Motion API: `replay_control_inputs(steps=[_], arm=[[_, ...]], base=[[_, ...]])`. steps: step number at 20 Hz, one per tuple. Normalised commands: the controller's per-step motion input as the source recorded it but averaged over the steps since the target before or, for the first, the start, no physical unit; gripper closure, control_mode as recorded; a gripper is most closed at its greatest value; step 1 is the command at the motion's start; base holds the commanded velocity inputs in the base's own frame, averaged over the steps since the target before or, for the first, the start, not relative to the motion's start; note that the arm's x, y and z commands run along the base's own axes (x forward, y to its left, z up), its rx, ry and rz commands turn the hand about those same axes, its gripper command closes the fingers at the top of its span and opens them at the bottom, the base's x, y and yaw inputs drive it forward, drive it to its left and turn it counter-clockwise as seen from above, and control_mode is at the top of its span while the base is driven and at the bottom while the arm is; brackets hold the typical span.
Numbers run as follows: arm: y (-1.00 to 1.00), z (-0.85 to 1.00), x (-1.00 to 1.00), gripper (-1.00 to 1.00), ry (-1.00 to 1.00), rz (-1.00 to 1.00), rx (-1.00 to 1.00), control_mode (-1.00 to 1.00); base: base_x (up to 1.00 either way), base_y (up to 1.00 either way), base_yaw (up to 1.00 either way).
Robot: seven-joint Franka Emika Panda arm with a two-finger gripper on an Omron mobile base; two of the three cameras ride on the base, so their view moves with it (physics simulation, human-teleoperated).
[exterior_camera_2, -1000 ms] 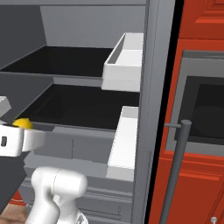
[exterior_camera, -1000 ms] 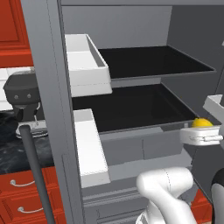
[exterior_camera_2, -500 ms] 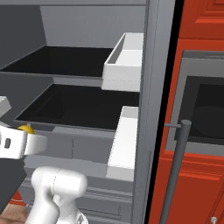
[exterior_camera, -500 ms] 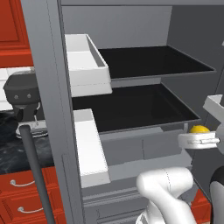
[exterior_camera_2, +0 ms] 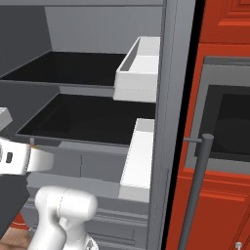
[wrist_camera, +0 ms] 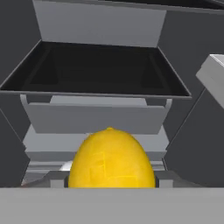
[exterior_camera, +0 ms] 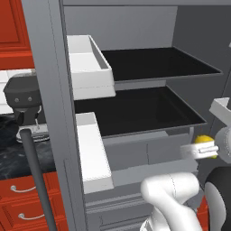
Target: Retrieve a lemon from the fridge and place it on the cutting board with the fish.
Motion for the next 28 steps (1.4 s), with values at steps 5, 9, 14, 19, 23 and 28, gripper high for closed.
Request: replay_control_inputs(steps=[5,9,14,19,23,28], arm=[[-0.17,-0.30,0.02,1.00,0.01,0.01,-0.05,-1.00],[0.00,-0.08,0.00,1.00,0.02,0.00,0.00,-1.00],[0.00,0.00,0.00,1.00,0.00,0.00,0.00,-1.00],[0.00,0.00,-0.02,1.00,0.00,0.00,0.00,-1.00],[0.00,0.00,-0.05,1.00,0.00,0.00,0.00,1.00],[0.00,0.00,0.00,1.00,0.00,0.00,0.00,1.00]], base=[[0.00,0.00,0.00],[0.00,0.00,0.00],[0.00,0.00,0.00],[0.00,0.00,0.00],[-0.27,0.00,0.00],[-0.52,0.05,0.00]])
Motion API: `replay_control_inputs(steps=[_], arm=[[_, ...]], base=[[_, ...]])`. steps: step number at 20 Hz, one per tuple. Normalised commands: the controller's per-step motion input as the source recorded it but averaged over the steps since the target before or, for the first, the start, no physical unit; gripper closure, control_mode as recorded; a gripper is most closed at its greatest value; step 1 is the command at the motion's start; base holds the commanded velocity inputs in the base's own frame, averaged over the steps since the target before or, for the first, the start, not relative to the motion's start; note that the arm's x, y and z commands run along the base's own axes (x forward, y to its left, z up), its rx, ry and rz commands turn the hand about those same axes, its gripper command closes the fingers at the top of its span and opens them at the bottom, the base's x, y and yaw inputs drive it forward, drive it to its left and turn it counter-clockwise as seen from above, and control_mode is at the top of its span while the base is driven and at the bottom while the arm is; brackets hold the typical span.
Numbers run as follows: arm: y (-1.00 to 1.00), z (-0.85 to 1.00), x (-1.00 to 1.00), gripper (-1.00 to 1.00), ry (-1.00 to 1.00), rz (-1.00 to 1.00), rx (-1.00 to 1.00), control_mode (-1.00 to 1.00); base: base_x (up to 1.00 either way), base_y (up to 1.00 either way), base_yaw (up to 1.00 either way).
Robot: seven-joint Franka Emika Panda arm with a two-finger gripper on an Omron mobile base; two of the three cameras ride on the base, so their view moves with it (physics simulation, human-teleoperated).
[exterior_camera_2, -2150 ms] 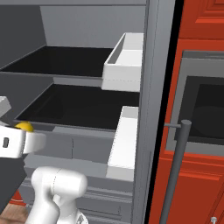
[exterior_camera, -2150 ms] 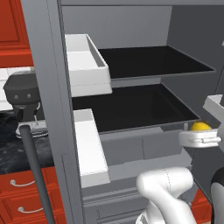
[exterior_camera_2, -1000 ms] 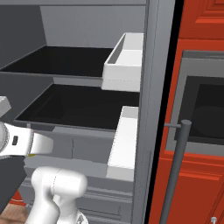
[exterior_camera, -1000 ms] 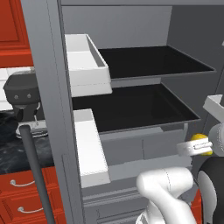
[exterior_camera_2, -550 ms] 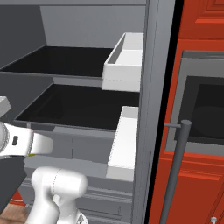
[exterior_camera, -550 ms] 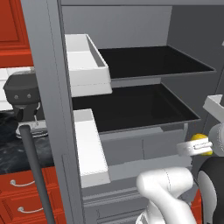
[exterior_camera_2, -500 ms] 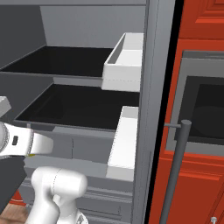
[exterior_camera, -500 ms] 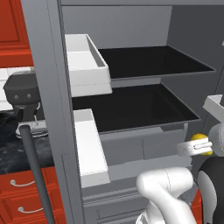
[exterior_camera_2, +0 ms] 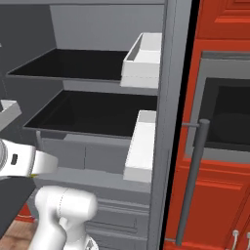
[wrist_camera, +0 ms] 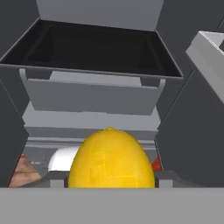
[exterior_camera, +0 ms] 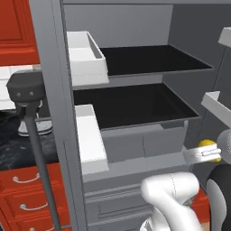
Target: Retrieve a lemon from the fridge and place it on the cutting board with the fish.
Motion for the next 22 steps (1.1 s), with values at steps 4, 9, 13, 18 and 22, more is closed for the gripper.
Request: replay_control_inputs(steps=[4,9,13,18,22], arm=[[0.00,0.00,0.00,1.00,0.00,0.00,0.00,1.00],[0.00,0.00,0.00,1.00,0.00,0.00,0.00,1.00],[0.00,0.00,0.00,1.00,0.00,0.00,0.00,1.00],[0.00,0.00,0.00,1.00,0.00,0.00,0.00,1.00],[0.00,0.00,0.00,1.00,0.00,0.00,0.00,1.00]], base=[[-0.61,0.17,0.00],[-0.65,0.26,0.00],[-0.66,0.27,0.00],[-0.64,0.33,0.00],[-0.52,0.30,0.01]])
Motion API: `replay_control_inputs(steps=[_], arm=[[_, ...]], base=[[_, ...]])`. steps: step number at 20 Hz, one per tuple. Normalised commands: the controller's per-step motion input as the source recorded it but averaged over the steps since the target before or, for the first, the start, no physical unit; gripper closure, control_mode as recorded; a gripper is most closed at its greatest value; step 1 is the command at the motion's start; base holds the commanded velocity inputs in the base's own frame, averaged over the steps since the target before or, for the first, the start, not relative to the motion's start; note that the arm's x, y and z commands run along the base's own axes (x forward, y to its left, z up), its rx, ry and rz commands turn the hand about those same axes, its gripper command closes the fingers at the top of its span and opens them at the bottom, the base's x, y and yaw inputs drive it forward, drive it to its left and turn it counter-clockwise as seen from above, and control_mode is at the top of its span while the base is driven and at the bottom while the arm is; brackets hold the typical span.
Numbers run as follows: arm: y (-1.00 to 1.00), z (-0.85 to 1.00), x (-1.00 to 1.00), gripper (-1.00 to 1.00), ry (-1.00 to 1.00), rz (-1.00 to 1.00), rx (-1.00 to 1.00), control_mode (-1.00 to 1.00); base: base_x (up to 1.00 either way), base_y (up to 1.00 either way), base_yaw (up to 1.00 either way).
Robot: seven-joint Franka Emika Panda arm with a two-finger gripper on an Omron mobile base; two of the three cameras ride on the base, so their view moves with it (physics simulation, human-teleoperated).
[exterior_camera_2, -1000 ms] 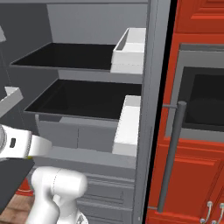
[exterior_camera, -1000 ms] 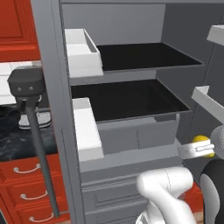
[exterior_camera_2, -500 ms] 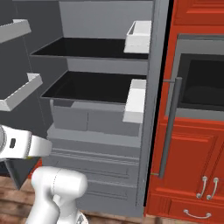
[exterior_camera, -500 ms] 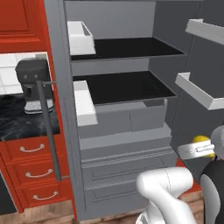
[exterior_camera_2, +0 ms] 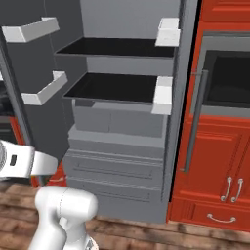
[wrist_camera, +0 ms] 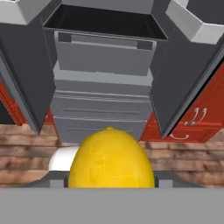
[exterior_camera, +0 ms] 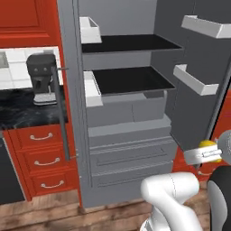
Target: Retrieve a lemon from the fridge and place it on the cutting board with the fish.
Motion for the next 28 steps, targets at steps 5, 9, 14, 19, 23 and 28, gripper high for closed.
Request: replay_control_inputs(steps=[5,9,14,19,23,28], arm=[[0.00,0.00,0.00,1.00,0.00,0.00,0.00,1.00],[0.00,0.00,0.00,1.00,0.00,0.00,0.00,1.00],[0.00,0.00,0.00,1.00,0.00,0.00,0.00,1.00],[0.00,0.00,0.00,1.00,0.00,0.00,0.00,1.00],[0.00,0.00,0.00,1.00,0.00,0.00,0.00,1.00],[0.00,0.00,0.00,1.00,0.00,0.00,0.00,1.00]], base=[[-0.37,0.29,0.01],[-0.01,0.73,-0.01],[0.00,0.99,-0.04],[0.00,1.00,-0.02],[0.00,1.00,-0.01],[0.00,1.00,0.00]])
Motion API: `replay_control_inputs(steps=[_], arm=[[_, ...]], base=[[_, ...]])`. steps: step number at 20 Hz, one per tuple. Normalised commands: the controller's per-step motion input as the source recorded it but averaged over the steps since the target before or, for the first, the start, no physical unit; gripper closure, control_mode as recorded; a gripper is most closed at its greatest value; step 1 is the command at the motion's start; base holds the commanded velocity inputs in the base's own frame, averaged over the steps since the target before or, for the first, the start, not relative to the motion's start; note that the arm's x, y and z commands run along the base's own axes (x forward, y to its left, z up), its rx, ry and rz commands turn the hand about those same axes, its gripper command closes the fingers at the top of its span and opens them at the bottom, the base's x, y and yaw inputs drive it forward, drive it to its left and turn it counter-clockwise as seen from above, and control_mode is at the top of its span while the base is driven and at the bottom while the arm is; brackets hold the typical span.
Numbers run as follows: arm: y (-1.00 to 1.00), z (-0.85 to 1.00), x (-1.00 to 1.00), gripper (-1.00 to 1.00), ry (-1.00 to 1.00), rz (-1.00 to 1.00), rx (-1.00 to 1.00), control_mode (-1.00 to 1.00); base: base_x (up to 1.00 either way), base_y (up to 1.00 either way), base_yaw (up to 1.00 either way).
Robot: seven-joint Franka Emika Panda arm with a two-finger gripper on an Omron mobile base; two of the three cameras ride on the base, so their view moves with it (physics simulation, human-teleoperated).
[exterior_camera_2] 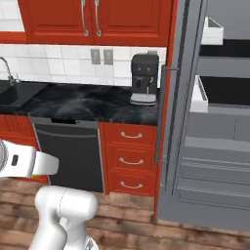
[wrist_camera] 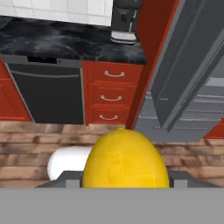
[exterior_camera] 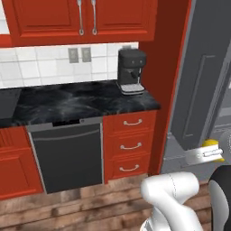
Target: Retrieve a lemon from the fridge and place it on the cutting board with the fish.
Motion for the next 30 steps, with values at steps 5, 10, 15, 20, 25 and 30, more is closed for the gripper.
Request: replay_control_inputs(steps=[5,10,15,20,25,30], arm=[[0.00,0.00,0.00,1.00,0.00,0.00,0.00,1.00],[0.00,0.00,0.00,1.00,0.00,0.00,0.00,1.00],[0.00,0.00,0.00,1.00,0.00,0.00,0.00,1.00],[0.00,0.00,0.00,1.00,0.00,0.00,0.00,1.00],[0.00,0.00,0.00,1.00,0.00,0.00,0.00,1.00],[0.00,0.00,0.00,1.00,0.00,0.00,0.00,1.00]], base=[[0.00,0.89,0.01],[0.08,0.90,0.05],[0.14,0.93,0.04],[0.24,0.86,-0.03],[0.22,0.95,-0.10],[0.27,0.95,-0.12]])
